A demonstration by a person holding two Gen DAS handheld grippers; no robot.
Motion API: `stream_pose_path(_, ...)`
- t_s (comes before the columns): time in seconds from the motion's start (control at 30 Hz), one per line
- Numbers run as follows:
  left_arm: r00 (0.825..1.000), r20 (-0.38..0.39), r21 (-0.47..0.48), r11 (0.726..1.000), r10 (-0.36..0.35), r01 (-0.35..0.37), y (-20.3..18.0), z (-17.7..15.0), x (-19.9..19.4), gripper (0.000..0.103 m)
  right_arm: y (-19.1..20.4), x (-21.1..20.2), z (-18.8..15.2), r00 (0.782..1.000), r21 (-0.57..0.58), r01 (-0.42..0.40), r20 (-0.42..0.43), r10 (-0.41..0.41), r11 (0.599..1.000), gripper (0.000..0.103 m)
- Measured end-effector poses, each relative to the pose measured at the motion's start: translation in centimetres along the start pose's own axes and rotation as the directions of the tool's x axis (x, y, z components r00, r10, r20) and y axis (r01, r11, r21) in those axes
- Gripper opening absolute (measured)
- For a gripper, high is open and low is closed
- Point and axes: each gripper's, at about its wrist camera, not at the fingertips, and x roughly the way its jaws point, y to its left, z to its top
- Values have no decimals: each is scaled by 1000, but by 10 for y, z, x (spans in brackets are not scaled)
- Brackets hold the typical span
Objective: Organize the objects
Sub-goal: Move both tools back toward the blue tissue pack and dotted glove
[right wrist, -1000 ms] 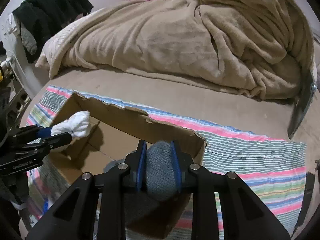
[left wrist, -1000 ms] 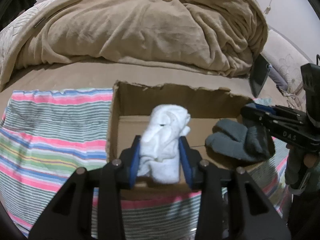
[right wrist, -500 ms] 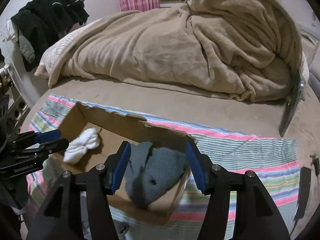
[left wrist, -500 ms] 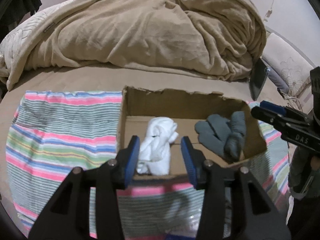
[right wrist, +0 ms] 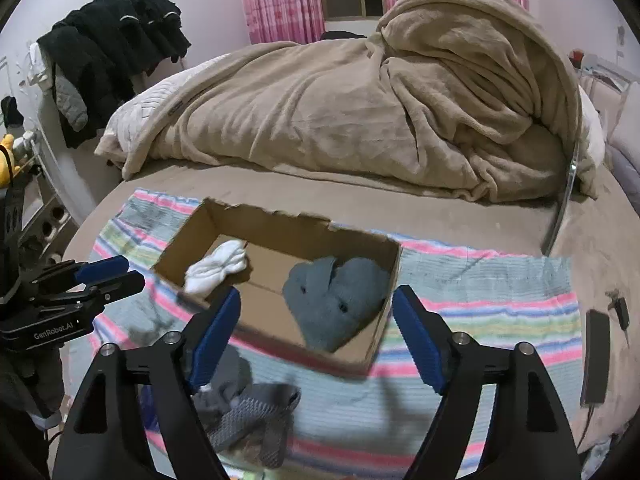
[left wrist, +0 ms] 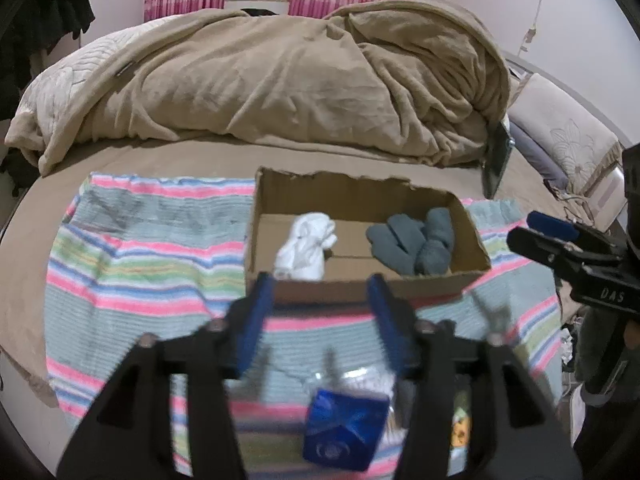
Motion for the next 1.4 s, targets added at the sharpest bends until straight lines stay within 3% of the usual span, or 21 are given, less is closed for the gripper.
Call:
stream_pose_path(0.03, 1000, 5, -6, 1000, -14, 14, 0, -3, -5, 72, 2, -3, -3, 1000, 3, -3, 0, 3, 1000, 84)
stream_pose_path(0.57, 1000, 8, 8, 1000, -14, 14, -13, -45, -48, 72, 28, -32, -44, 998, 24, -47, -30, 48, 999, 85)
stream_pose_path(1.4, 991, -129, -62, 998, -37, 29, -3, -96, 12, 72, 26, 24, -88, 980, 64, -81, -178, 91, 995, 85)
